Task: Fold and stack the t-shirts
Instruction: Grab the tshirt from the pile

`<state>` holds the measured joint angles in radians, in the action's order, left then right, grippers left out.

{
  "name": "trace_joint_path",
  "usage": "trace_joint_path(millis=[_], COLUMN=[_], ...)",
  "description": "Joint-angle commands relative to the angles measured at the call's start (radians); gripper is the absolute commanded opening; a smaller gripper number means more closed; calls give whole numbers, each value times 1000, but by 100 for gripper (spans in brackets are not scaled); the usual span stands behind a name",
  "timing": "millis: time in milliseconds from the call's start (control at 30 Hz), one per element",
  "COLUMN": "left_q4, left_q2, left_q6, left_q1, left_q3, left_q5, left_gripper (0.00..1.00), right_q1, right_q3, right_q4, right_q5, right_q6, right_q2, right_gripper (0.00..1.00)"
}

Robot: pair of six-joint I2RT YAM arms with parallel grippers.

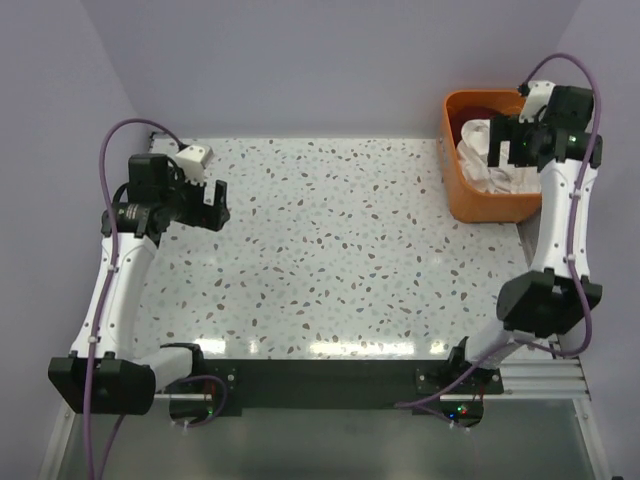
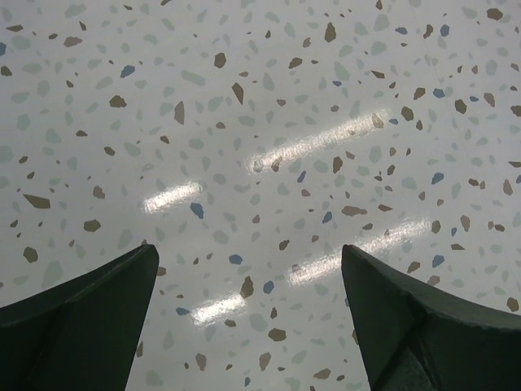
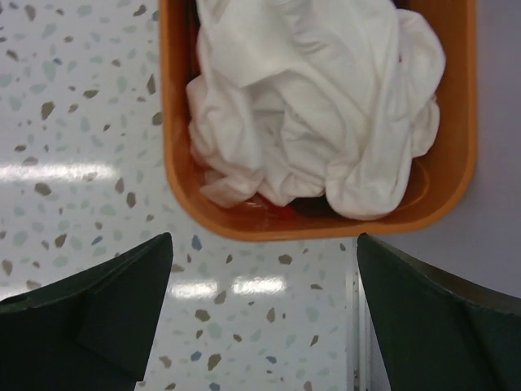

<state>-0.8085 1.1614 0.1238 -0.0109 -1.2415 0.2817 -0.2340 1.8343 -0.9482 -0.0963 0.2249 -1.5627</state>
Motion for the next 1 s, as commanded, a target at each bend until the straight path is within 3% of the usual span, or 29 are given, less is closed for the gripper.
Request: trace_joint_path(millis=[0,267,700,967], left_q4=[22,28,29,20], left_q2=[27,75,155,218], left_q6=[25,37,40,36], left_q1=[-1,-1,-1,-1], left_q3=[-45,-42,-45,-72], left_q5=[19,27,47,65], left_gripper=[100,100,100,100], right_q1=[-92,-137,-136,-90], right_q3=[175,393,460,526], right_q4=[-59,-80,77,161], right_q5=[-23,-49,-92,-17], right_q6=[5,4,-56,-67], right_q2=[-166,-453,-632,-746], right_gripper=[99,99,99,99])
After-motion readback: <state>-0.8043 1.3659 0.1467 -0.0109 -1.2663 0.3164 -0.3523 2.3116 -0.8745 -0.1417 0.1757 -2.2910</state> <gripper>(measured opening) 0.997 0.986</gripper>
